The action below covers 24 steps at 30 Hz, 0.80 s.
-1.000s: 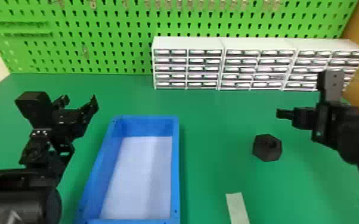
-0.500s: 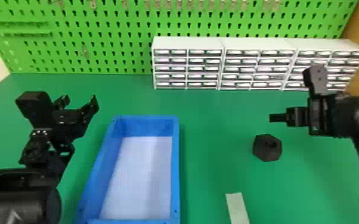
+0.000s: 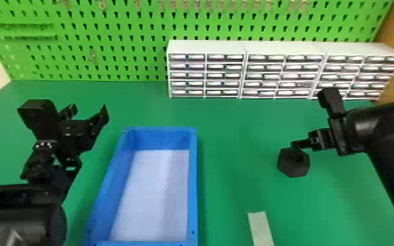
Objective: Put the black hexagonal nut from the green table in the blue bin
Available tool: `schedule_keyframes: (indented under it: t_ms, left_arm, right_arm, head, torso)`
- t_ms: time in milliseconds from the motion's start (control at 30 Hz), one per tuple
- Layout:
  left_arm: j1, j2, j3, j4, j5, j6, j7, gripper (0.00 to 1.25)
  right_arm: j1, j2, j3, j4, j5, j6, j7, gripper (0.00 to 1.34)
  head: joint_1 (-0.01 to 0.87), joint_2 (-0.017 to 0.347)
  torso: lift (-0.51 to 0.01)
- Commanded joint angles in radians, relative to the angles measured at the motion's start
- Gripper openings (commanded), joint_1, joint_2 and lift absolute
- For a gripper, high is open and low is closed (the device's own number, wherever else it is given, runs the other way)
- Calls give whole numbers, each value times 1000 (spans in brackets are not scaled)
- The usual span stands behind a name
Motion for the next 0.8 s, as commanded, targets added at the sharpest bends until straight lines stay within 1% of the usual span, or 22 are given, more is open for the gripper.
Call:
schedule_keyframes:
  t_ms: [0, 200, 300, 533, 767]
  left_arm:
    - [1, 0, 1, 0, 0, 1, 0, 787]
    - [1, 2, 2, 1, 0, 2, 0, 787]
    - [1, 2, 2, 1, 0, 2, 0, 787]
    - [0, 2, 1, 1, -1, 2, -2, 787]
    - [-2, 2, -1, 1, -1, 2, 0, 787]
  right_arm:
    - [-32, 20, -7, 69, 108, -16, 48, 858]
    - [-57, 28, -7, 126, 182, -26, 103, 858]
    - [-63, 28, -18, 153, 180, -46, 108, 853]
    - [-75, 37, -32, 205, 186, -80, 108, 853]
    - [-86, 57, -57, 253, 202, -123, 106, 851]
  head:
    - [686, 52]
    - [686, 52]
    - [686, 52]
    - [686, 52]
    - [686, 52]
  torso:
    - [-97]
    - [-97]
    - [-97]
    - [-97]
    - [-97]
